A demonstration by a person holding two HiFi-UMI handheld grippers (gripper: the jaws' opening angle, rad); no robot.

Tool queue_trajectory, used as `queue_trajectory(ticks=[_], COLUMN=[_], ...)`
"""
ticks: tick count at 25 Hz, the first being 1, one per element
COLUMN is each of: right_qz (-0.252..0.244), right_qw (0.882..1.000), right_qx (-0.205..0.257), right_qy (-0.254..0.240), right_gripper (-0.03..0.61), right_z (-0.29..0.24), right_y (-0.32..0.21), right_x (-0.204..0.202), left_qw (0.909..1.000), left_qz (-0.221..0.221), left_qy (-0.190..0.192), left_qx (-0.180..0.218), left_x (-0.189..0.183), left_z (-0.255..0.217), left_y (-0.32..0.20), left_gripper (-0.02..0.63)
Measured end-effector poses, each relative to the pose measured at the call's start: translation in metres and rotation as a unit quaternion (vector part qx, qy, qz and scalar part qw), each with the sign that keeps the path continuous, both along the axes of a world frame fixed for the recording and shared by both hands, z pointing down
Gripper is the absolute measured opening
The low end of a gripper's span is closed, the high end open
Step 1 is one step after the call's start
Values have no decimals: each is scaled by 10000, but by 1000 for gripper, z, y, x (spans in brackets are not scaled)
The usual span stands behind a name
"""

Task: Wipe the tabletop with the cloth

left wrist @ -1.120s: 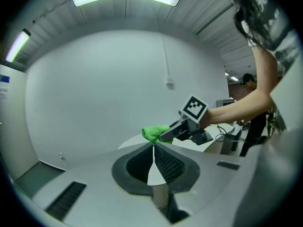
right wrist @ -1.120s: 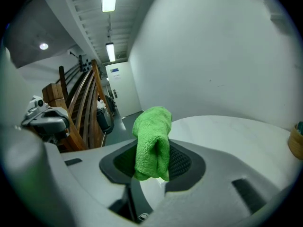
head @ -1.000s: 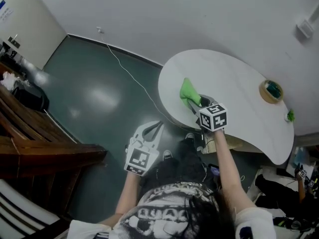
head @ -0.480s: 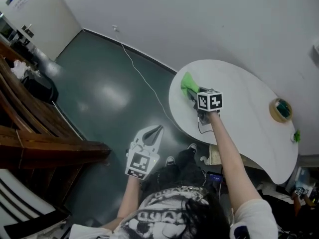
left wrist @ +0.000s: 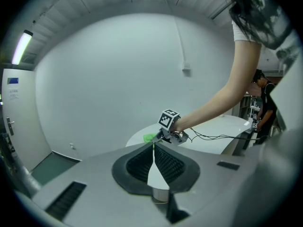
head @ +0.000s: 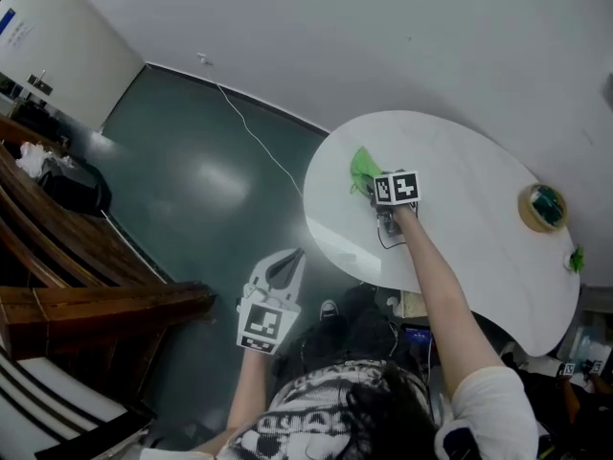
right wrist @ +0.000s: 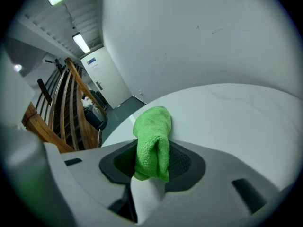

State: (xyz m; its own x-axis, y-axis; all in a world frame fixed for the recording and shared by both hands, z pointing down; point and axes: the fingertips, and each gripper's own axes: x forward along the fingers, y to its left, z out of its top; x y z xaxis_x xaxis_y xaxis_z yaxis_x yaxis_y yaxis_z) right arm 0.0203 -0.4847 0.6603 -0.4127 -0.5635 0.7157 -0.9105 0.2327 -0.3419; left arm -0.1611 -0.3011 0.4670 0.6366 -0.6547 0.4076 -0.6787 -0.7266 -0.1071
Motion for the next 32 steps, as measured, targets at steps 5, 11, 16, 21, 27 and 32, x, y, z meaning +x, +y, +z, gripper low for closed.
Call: queue_trajectory(ticks=[5, 11, 16, 21, 27, 32], right_qz=[217, 1041, 1841, 2310, 2720, 3284], right_qw=[9996, 9944, 9824, 9719, 9571, 9365], right_qx=[-119, -170, -268, -385, -718, -885], right_qy=[161, 115, 158, 243, 697, 849], right_gripper=[141, 141, 141, 143, 144, 146], right_z=[13, 13, 13, 14, 15, 17], right_y=[20, 67, 131, 203, 291, 355], right_x=[77, 206, 314, 401, 487, 542], left_qw=[9996, 9939, 9815, 9698, 9610, 9589], left_qz=[293, 1097, 1908, 2435, 2766, 2836], left_qy=[2, 97, 162, 155, 26, -7], left_qx=[-11, -36, -1, 29, 61, 127], left_x=[45, 137, 215, 276, 320, 341], left_z=[-1, 0, -2, -3, -2, -6], left_y=[-26, -36, -30, -20, -6, 1], left_gripper=[9, 9, 9, 9, 9, 9])
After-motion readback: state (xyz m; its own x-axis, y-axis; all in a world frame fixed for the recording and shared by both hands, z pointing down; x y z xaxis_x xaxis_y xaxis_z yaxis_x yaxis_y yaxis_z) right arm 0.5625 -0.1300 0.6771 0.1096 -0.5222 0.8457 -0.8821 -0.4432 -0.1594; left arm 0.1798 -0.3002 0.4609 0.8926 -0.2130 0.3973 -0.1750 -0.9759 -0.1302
